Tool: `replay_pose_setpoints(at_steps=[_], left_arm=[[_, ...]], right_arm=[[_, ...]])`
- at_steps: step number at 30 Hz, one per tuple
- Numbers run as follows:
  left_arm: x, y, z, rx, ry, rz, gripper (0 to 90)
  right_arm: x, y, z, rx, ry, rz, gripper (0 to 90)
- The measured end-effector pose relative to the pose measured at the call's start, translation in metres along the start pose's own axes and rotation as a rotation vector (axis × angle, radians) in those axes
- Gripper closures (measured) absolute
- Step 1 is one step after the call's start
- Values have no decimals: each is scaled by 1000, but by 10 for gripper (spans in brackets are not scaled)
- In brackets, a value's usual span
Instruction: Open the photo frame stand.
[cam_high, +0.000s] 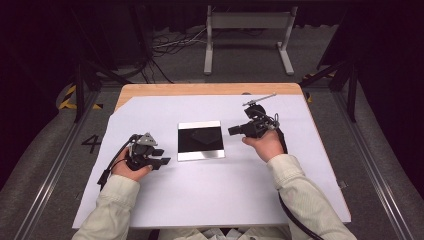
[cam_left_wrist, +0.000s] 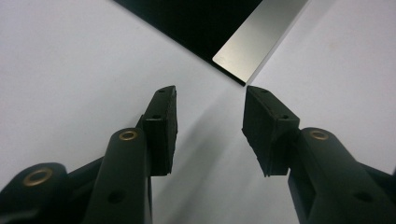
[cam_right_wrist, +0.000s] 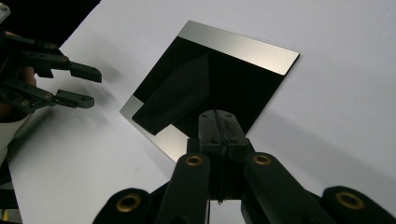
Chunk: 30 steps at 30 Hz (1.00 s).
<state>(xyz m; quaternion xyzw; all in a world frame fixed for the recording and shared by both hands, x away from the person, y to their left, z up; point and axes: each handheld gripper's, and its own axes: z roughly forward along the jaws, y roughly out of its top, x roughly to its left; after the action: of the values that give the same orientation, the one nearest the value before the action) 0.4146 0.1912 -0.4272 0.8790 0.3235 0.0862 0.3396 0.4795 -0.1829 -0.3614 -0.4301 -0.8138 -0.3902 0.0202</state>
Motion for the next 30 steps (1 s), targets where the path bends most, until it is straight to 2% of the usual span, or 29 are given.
replay_pose_setpoints(at_steps=[1,2,3,8,9,13,15,22,25,30], left_arm=[[0,0,0,1,-1,-3,556],[0,0,0,1,-1,-3,555],[0,0,1,1,0,-4,555],[1,0,1,3,-1,-8,553],[1,-1,1,4,1,-8,552],[1,0,2,9,1,-9,550],[1,-1,2,10,3,-7,550],[1,-1,3,13,1,-9,547],[1,0,3,15,-1,-8,546],[1,-1,4,19,-1,-8,542]], right_arm=[[-5,1,0,-2,11,28,897],[-5,1,0,-2,11,28,897],[-7,2,0,2,23,52,897],[-10,3,1,9,56,85,893],[-10,4,1,7,68,77,885],[-7,8,2,9,103,93,816],[-7,9,3,15,110,99,801],[-5,17,9,57,123,135,657],[-3,20,12,74,136,171,594],[-2,21,21,90,163,230,541]])
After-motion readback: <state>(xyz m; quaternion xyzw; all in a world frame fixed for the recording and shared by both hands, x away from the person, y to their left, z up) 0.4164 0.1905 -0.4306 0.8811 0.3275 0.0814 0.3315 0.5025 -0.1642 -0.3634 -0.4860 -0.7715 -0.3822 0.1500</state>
